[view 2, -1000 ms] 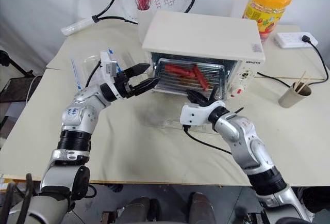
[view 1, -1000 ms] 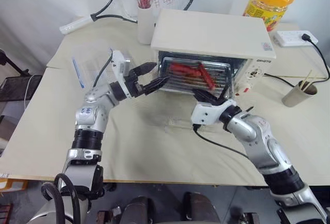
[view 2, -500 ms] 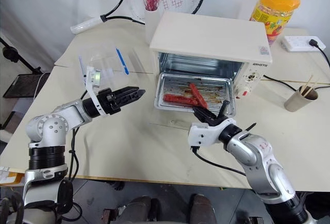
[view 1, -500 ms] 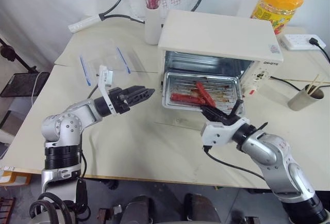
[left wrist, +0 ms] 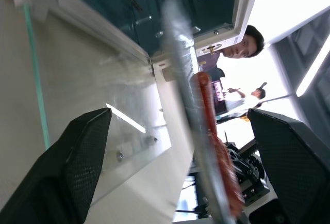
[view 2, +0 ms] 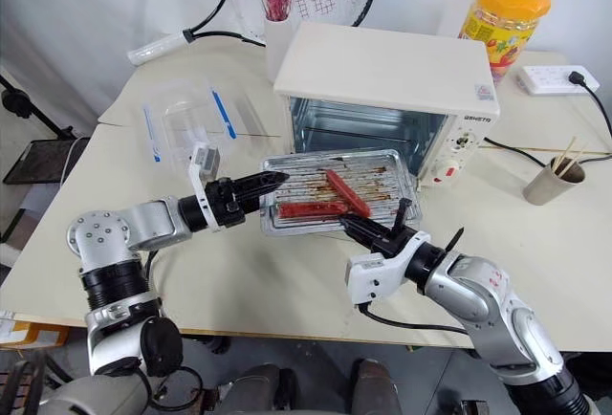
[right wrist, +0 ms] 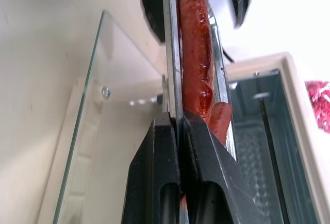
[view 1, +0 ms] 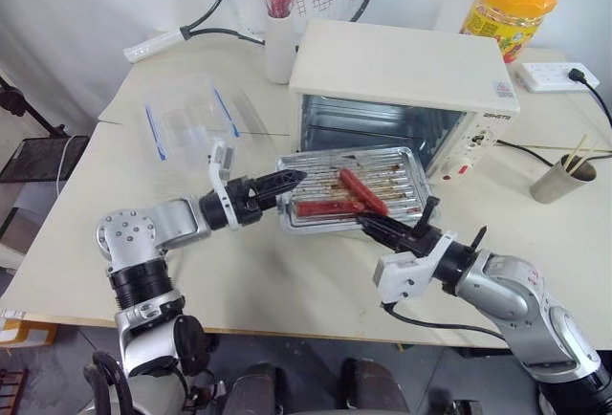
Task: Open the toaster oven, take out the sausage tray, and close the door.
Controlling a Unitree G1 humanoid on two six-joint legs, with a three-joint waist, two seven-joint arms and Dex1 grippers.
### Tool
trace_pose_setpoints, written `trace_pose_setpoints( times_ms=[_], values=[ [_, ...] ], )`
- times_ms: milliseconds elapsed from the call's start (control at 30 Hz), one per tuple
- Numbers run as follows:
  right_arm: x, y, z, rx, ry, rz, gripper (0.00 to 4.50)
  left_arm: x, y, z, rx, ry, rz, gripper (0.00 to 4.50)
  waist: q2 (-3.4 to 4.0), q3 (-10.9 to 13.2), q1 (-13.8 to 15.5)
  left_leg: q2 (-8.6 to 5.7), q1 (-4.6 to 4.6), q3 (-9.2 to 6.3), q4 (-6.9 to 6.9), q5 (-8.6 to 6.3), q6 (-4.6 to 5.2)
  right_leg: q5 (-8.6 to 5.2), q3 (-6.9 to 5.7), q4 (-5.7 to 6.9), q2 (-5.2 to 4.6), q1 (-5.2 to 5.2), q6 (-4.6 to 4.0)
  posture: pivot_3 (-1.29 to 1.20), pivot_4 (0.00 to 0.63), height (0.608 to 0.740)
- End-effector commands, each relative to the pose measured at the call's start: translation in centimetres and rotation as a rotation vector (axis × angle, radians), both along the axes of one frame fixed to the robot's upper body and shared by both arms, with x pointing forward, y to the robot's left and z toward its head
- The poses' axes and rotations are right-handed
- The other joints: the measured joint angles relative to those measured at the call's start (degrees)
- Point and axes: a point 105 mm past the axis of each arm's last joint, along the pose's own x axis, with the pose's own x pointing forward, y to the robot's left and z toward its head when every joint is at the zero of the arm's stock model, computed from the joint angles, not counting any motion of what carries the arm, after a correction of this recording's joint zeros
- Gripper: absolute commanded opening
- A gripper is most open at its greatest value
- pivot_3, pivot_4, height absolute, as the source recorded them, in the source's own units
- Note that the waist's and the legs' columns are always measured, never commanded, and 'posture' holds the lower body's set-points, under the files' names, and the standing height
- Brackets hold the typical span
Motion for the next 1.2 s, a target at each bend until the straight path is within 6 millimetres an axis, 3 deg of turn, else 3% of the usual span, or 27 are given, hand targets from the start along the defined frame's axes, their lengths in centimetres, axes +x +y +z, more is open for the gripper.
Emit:
trace_pose_setpoints(
  times_ms=[33,400,600,700,867,967,1167,1200],
  values=[
    [-0.4,0.5,1.0,0.018,-0.033,0.039,0.00,-0.1,0.1,1.1,-0.052,-0.013,-0.015,3.26,0.00,0.0,0.0,0.00,0.00,0.00,0.00,0.00,0.00,0.00,0.01,0.01,0.00,0.00,0.00,0.00,0.150,0.740],
    [0.0,-0.2,1.2,0.075,0.022,0.039,0.00,0.1,1.0,0.7,-0.109,0.066,0.018,0.03,-0.01,0.0,0.1,-0.03,0.02,0.00,0.00,0.00,-0.01,0.00,0.08,0.00,-0.01,0.01,0.00,0.00,0.150,0.740],
    [-0.9,-0.3,1.0,0.096,0.090,0.097,1.81,0.5,2.1,0.6,-0.194,0.133,0.110,0.00,-0.01,0.0,0.0,-0.02,0.06,0.00,-0.01,0.00,-0.01,0.00,0.14,0.02,-0.01,0.01,0.00,0.00,0.150,0.740],
    [-2.3,-0.4,1.0,0.107,0.135,0.182,2.78,0.1,3.2,0.5,-0.231,0.171,0.153,0.00,-0.01,0.0,0.0,-0.03,0.10,0.00,-0.03,0.00,-0.01,0.00,0.26,0.04,-0.01,0.02,0.00,0.00,0.150,0.740],
    [-2.9,-3.0,0.7,0.148,0.216,0.149,2.78,-1.3,5.2,0.1,-0.218,0.141,0.187,0.00,-0.02,0.0,0.2,-0.06,0.13,0.02,-0.03,0.00,0.00,0.00,0.30,0.02,-0.01,0.08,0.00,0.00,0.150,0.740],
    [-2.6,-5.9,0.1,0.209,0.271,0.064,2.22,-2.3,7.4,-0.3,-0.224,0.122,0.240,0.00,-0.04,0.0,0.1,-0.07,0.18,0.04,-0.03,0.00,0.00,0.00,0.32,0.01,-0.01,0.13,-0.01,0.00,0.150,0.740],
    [-1.5,-11.6,-1.9,0.235,0.343,-0.079,0.20,-4.0,10.4,-0.4,-0.238,0.074,0.338,0.00,-0.03,0.0,-0.1,-0.03,0.23,0.12,-0.03,0.00,0.00,-0.02,0.38,-0.01,0.01,0.14,-0.04,0.00,0.150,0.740],
    [-1.4,-12.3,-2.5,0.219,0.368,-0.093,0.02,-4.1,10.7,-0.2,-0.250,0.057,0.359,0.00,-0.04,0.0,0.0,-0.03,0.25,0.13,-0.03,0.00,0.00,-0.02,0.44,-0.01,0.00,0.15,-0.04,0.00,0.150,0.740]
  ],
)
